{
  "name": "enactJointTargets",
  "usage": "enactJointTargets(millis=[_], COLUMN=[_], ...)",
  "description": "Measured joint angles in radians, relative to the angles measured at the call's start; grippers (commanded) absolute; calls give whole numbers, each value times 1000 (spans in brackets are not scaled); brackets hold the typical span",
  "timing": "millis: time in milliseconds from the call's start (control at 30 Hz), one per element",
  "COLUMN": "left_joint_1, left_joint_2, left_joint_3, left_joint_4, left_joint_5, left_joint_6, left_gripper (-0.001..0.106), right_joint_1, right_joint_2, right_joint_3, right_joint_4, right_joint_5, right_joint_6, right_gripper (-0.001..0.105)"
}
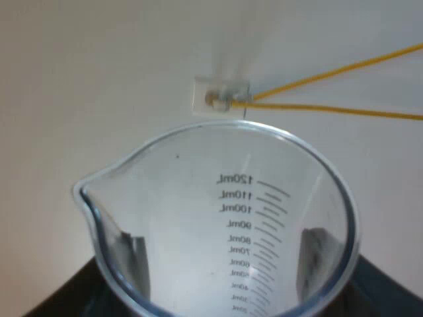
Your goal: Pour the beans into the coffee machine
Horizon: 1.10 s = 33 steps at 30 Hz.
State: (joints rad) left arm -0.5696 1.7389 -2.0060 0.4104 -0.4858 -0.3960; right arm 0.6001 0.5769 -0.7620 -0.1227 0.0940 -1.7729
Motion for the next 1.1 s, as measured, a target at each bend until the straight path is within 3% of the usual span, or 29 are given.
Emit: enactJointTargets(millis=[67,200,233,467,600,700,933,1100], left_joint_1=[0,0,0,3,14,25,117,193], left_joint_2=[0,0,-13,-82,-130,-158,-245,-290], left_joint_3=[0,0,0,0,0,0,0,0], left_joint_4=[0,5,60,256,334,356,479,553], left_joint_5=[-45,-73,-78,29,112,142,288,346], left_joint_6=[-61,-109,-188,-432,-579,-643,-816,-888], left_gripper=[28,28,28,28,28,28,28,28], right_joint_1=[0,0,0,0,0,0,0,0], right_joint_2=[0,0,0,0,0,0,0,0], right_joint_3=[0,0,0,0,0,0,0,0], right_joint_4=[0,0,0,0,0,2,66,123], right_joint_5=[0,0,0,0,-94,-147,-266,-346], right_joint_6=[0,0,0,0,0,0,0,0], right_gripper=[68,68,68,68,68,68,68,68])
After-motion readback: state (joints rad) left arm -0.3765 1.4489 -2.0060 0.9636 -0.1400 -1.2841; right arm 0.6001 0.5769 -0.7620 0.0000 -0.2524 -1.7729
